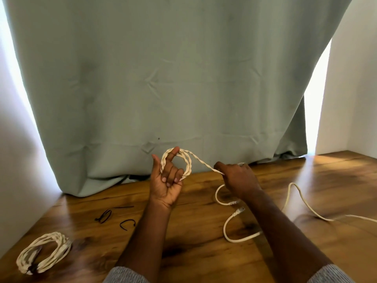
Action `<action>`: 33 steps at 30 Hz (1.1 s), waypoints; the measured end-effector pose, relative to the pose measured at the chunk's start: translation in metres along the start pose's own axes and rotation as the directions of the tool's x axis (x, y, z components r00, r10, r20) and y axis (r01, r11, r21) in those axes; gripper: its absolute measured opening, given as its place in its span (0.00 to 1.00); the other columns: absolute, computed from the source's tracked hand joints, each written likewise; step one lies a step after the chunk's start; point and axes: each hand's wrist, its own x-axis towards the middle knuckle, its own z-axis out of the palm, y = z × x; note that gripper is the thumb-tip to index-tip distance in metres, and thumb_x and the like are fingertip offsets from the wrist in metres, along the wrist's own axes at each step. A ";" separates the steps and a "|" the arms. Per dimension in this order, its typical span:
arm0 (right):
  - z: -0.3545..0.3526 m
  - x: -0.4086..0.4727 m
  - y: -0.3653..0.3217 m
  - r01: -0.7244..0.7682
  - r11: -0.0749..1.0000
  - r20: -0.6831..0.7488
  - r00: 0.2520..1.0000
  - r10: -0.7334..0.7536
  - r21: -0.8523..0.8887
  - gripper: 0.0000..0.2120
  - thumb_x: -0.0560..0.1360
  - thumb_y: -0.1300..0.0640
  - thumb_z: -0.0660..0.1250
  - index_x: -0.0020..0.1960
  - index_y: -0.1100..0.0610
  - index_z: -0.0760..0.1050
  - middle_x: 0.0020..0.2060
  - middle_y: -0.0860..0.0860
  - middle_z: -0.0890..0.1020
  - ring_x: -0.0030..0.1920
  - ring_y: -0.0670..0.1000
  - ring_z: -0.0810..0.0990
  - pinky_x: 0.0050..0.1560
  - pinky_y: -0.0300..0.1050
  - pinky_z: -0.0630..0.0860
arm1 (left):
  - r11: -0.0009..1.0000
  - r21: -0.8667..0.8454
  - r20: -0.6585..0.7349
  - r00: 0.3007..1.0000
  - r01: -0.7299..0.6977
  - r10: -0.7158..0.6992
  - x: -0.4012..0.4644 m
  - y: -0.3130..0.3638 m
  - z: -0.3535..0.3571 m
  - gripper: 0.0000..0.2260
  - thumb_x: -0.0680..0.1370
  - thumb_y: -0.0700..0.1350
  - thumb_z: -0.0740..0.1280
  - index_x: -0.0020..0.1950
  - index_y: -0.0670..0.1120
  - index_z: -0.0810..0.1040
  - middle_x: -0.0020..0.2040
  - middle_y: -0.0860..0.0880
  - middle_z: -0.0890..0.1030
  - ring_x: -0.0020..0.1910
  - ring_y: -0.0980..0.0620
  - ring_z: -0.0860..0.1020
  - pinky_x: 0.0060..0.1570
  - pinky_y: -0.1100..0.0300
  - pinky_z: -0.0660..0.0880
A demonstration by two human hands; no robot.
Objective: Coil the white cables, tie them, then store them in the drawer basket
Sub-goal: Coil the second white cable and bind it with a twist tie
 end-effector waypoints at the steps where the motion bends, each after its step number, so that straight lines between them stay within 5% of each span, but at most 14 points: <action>1: -0.001 0.001 0.000 0.016 1.000 -0.033 0.999 -0.016 -0.010 0.09 0.82 0.53 0.59 0.61 0.47 0.71 0.45 0.50 0.85 0.44 0.57 0.84 0.49 0.49 0.74 | 1.000 -0.008 0.010 1.000 -0.014 0.015 0.001 0.003 -0.001 0.30 0.74 0.57 0.69 0.63 0.33 0.78 0.18 0.53 0.64 0.16 0.57 0.62 0.23 0.66 0.65; 3: -0.001 0.002 0.001 0.056 0.998 -0.137 0.989 -0.055 0.001 0.10 0.82 0.46 0.59 0.61 0.47 0.72 0.41 0.50 0.85 0.40 0.55 0.84 0.46 0.50 0.76 | 0.999 -0.030 0.012 0.999 -0.044 0.045 0.002 0.009 -0.001 0.34 0.71 0.54 0.75 0.67 0.32 0.73 0.19 0.53 0.65 0.17 0.56 0.63 0.24 0.65 0.67; 5: -0.002 0.001 -0.002 0.108 0.994 -0.227 0.968 -0.102 0.013 0.16 0.83 0.39 0.55 0.62 0.47 0.72 0.39 0.48 0.85 0.37 0.52 0.84 0.43 0.49 0.76 | 0.996 -0.045 -0.016 0.997 -0.072 0.072 0.002 0.014 0.001 0.30 0.75 0.51 0.70 0.69 0.31 0.71 0.20 0.53 0.64 0.17 0.57 0.63 0.25 0.65 0.68; 10: -0.012 0.004 -0.026 0.261 0.965 -0.133 0.957 -0.258 0.003 0.21 0.83 0.38 0.43 0.61 0.42 0.72 0.42 0.45 0.83 0.44 0.50 0.82 0.53 0.53 0.72 | 0.990 -0.066 -0.129 0.985 -0.125 0.115 0.006 0.023 0.005 0.26 0.79 0.51 0.60 0.67 0.31 0.69 0.21 0.53 0.64 0.19 0.57 0.63 0.29 0.66 0.70; 13: -0.016 0.004 -0.033 0.331 0.943 -0.112 0.939 -0.326 0.037 0.22 0.83 0.38 0.47 0.58 0.43 0.77 0.41 0.45 0.83 0.43 0.49 0.81 0.54 0.54 0.72 | 0.992 -0.041 -0.216 0.970 -0.119 0.108 0.012 0.023 -0.001 0.25 0.80 0.51 0.60 0.66 0.32 0.70 0.23 0.53 0.66 0.20 0.57 0.65 0.32 0.66 0.74; 18: -0.023 0.005 -0.044 0.438 0.899 -0.195 0.883 -0.427 0.014 0.19 0.81 0.39 0.53 0.49 0.46 0.80 0.34 0.48 0.83 0.38 0.49 0.81 0.46 0.47 0.67 | 0.994 0.057 -0.340 0.934 -0.098 0.111 0.021 0.016 -0.009 0.12 0.80 0.51 0.63 0.47 0.42 0.74 0.27 0.52 0.75 0.26 0.56 0.75 0.37 0.61 0.79; 21: -0.026 0.004 -0.050 0.467 0.884 -0.227 0.860 -0.457 -0.011 0.17 0.79 0.39 0.57 0.49 0.46 0.81 0.32 0.47 0.82 0.35 0.50 0.81 0.43 0.46 0.67 | 0.967 0.248 -0.390 0.908 -0.057 0.153 0.020 0.008 -0.004 0.08 0.81 0.46 0.64 0.45 0.43 0.74 0.30 0.48 0.78 0.29 0.52 0.79 0.37 0.57 0.81; 25: -0.031 0.003 -0.050 0.499 0.866 -0.276 0.835 -0.477 0.013 0.13 0.78 0.41 0.61 0.47 0.46 0.81 0.31 0.46 0.82 0.33 0.49 0.80 0.41 0.43 0.64 | 0.754 0.656 -0.325 0.915 0.036 0.239 0.009 -0.007 0.009 0.08 0.83 0.44 0.61 0.47 0.42 0.75 0.30 0.45 0.81 0.28 0.50 0.81 0.35 0.56 0.79; 27: -0.036 0.003 -0.050 0.522 0.851 -0.307 0.821 -0.481 0.062 0.14 0.78 0.41 0.61 0.49 0.47 0.81 0.32 0.46 0.82 0.31 0.48 0.79 0.39 0.42 0.68 | 0.526 0.847 -0.235 0.945 0.084 0.229 0.002 -0.013 0.013 0.10 0.84 0.45 0.61 0.48 0.41 0.77 0.34 0.45 0.81 0.30 0.54 0.80 0.32 0.63 0.77; 29: -0.038 0.003 -0.047 0.503 0.859 -0.352 0.824 -0.444 0.093 0.16 0.78 0.39 0.61 0.49 0.48 0.82 0.33 0.46 0.83 0.30 0.47 0.79 0.35 0.42 0.74 | 0.322 0.940 -0.163 0.977 0.112 0.137 -0.003 -0.018 0.016 0.12 0.83 0.48 0.62 0.49 0.41 0.79 0.34 0.47 0.80 0.30 0.54 0.78 0.28 0.64 0.73; 30: -0.039 0.003 -0.043 0.468 0.878 -0.383 0.833 -0.400 0.100 0.17 0.78 0.37 0.61 0.47 0.48 0.82 0.33 0.46 0.83 0.29 0.47 0.79 0.32 0.42 0.75 | 0.300 0.945 -0.151 0.987 0.129 0.050 -0.006 -0.020 0.015 0.14 0.83 0.51 0.62 0.46 0.42 0.79 0.30 0.47 0.78 0.27 0.54 0.76 0.24 0.62 0.70; 33: -0.039 0.001 -0.025 0.316 0.932 -0.430 0.876 -0.216 0.176 0.23 0.75 0.32 0.61 0.43 0.51 0.81 0.32 0.47 0.83 0.28 0.49 0.79 0.28 0.44 0.76 | 0.530 0.807 -0.122 0.952 0.261 -0.281 -0.009 -0.022 0.005 0.24 0.82 0.58 0.58 0.37 0.44 0.79 0.21 0.48 0.65 0.17 0.54 0.62 0.25 0.59 0.60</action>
